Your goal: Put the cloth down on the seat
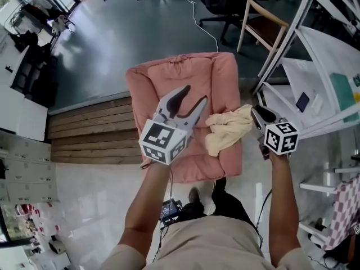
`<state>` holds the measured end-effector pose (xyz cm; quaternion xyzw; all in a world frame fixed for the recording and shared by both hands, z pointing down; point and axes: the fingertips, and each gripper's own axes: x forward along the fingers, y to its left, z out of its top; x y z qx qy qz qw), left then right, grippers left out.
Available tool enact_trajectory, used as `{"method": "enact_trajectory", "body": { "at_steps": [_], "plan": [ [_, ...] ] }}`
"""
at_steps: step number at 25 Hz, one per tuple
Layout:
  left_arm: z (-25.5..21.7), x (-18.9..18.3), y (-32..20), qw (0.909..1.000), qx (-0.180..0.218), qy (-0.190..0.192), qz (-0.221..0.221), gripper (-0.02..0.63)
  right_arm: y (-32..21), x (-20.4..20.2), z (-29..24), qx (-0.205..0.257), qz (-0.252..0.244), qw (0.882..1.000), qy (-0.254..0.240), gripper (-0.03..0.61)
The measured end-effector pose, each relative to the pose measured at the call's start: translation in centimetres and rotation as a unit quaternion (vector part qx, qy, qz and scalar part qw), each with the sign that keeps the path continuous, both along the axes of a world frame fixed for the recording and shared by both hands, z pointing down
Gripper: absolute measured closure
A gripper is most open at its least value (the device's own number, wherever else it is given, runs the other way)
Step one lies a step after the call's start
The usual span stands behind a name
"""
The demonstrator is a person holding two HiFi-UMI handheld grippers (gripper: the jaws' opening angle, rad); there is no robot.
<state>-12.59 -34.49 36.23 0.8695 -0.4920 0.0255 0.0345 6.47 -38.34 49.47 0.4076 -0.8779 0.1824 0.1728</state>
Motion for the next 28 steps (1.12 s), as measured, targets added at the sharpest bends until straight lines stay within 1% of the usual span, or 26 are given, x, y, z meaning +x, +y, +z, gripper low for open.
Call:
{"method": "enact_trajectory", "body": {
  "at_steps": [1, 2, 6, 8, 10, 13, 17, 23, 24, 28],
  "plan": [
    [-1.4, -0.3, 0.8, 0.9999, 0.011, 0.000, 0.000, 0.415, 0.5, -0.3, -2.6, 0.025, -0.004, 1.000, -0.011, 0.558],
    [-2.7, -0.6, 1.7, 0.9997, 0.022, 0.000, 0.001, 0.434, 1.2, -0.6, -5.0, 0.047, -0.008, 0.999, -0.021, 0.583],
    [-7.2, -1.4, 5.6, 0.9981, 0.062, -0.005, 0.005, 0.511, 5.0, -1.4, -13.3, 0.115, -0.030, 0.992, -0.051, 0.584],
    [-9.4, -2.0, 7.7, 0.9970, 0.077, -0.005, 0.007, 0.562, 7.2, -1.8, -17.0, 0.143, -0.039, 0.987, -0.060, 0.584],
    [-11.6, -2.8, 9.9, 0.9963, 0.086, -0.005, 0.006, 0.583, 9.4, -2.5, -20.4, 0.164, -0.045, 0.983, -0.067, 0.584],
    [-14.6, -3.9, 13.0, 0.9956, 0.094, -0.007, 0.005, 0.594, 12.4, -3.5, -24.2, 0.188, -0.052, 0.978, -0.078, 0.584],
    [-17.6, -4.7, 16.5, 0.9930, 0.117, -0.012, 0.005, 0.597, 15.6, -4.3, -28.3, 0.217, -0.063, 0.970, -0.084, 0.586],
    [-20.9, -5.3, 20.6, 0.9879, 0.154, -0.019, 0.004, 0.597, 19.1, -5.0, -31.9, 0.246, -0.070, 0.964, -0.079, 0.586],
    [-21.2, -5.4, 21.1, 0.9876, 0.155, -0.022, 0.006, 0.597, 19.6, -5.2, -32.2, 0.248, -0.071, 0.963, -0.078, 0.586],
    [-21.1, -5.5, 23.1, 0.9896, 0.140, -0.030, 0.018, 0.597, 21.2, -5.8, -33.3, 0.255, -0.074, 0.961, -0.075, 0.586]
  ]
}}
